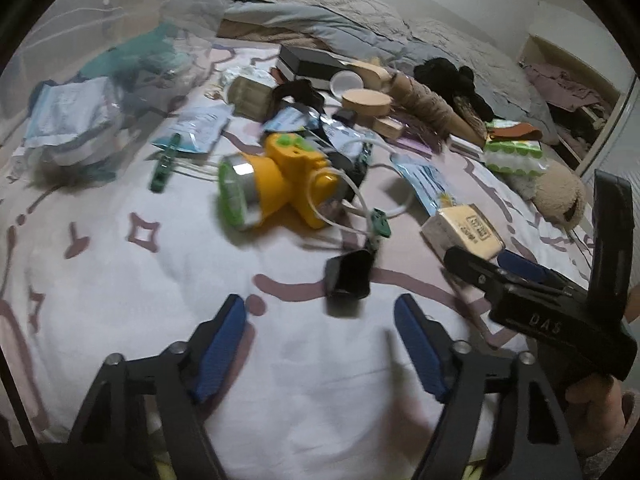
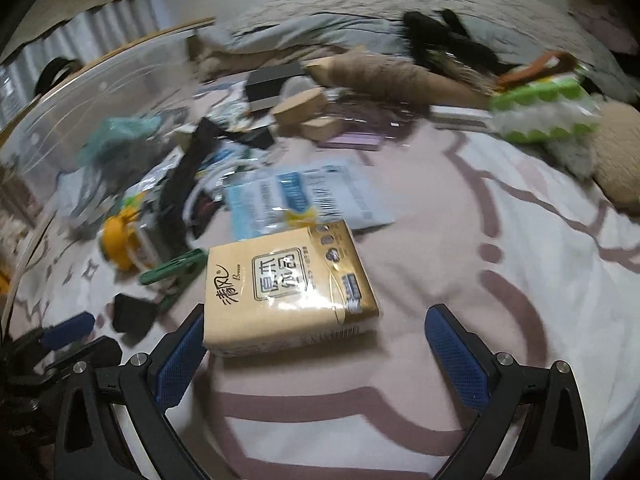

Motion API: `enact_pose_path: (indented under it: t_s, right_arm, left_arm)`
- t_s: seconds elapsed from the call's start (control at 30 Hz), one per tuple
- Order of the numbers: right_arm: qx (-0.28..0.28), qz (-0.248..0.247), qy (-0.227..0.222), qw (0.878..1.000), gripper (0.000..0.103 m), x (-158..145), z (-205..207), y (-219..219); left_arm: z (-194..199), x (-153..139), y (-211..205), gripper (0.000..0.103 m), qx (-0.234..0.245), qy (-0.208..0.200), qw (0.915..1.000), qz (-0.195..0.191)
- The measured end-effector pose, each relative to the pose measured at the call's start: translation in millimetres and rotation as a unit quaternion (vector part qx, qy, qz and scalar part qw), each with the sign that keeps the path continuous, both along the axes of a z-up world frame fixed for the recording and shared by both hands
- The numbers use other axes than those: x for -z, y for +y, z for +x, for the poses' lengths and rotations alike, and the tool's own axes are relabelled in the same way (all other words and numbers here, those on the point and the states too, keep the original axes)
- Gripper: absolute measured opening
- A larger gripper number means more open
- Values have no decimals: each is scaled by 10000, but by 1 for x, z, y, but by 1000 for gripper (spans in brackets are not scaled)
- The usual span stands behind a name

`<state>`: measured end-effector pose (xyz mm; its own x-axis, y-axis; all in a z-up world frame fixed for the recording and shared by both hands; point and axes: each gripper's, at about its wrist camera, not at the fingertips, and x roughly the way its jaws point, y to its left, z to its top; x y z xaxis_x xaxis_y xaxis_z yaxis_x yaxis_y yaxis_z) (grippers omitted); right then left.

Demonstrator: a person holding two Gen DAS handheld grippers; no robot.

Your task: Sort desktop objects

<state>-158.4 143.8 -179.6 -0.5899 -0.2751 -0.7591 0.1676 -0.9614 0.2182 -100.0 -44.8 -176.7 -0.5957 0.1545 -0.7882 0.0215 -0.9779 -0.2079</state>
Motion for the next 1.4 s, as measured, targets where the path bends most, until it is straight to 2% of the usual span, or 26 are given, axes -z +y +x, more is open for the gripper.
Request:
enact_pose_path:
  t_s: [0.1,0.2,0.33,0.43,0.53,0.63,0.73,0.87,0.9,0.93,1.03,1.13,1.27,1.4]
  right_arm:
    - [-17,44,-9,10000,103,1,1,1]
    - [-115,328,24,9994,103,4,4,-6]
    - [-95,433,43,9990,103,6,5,-9]
    - [-89,351,29,9993,103,7,4,-6]
    - [-84,339,31,9994,103,8,4,-6]
    - [-69,385,79,9992,103,9,5,-6]
    - [-26,317,100,9994,103,9,4,-5]
    - [-25,248,127,9996,103,10,3,-4]
    - [-29,236,140,9996,103,10,4,-4]
    - [-50,245,149,9996,103,10,4,-4]
    - [-66,317,171,9993,103,10,5,-5]
    - [-71,310,172,9993,103,10,5,-6]
    - [-103,180,208,9996,103,7,7,-4]
    - [9,-354,198,9992,103,2,5,7]
  left_arm:
    - [-4,2,3,67,29,33,10000,-16]
    - [-8,3,4,60,66,62,9999,139]
    - [-12,5,4,37,85,69,9995,290]
    - [-11,4,3,24,118,82,9991,389]
    - [-6,1,4,24,208,69,9985,503]
    - [3,0,9,24,367,-97,9983,432]
    - [9,0,10,24,558,-221,9956,717]
    - [5,3,6,24,458,-259,9952,819]
    - [4,3,4,26,383,-254,9959,776]
    - [3,4,3,35,295,-256,9970,673]
    - [4,2,2,53,144,-150,9988,433]
    - [5,1,-2,57,30,-74,9995,307]
    - [4,0,-15,59,-244,-39,9989,394]
    - [4,-2,-28,61,-591,8,9971,482]
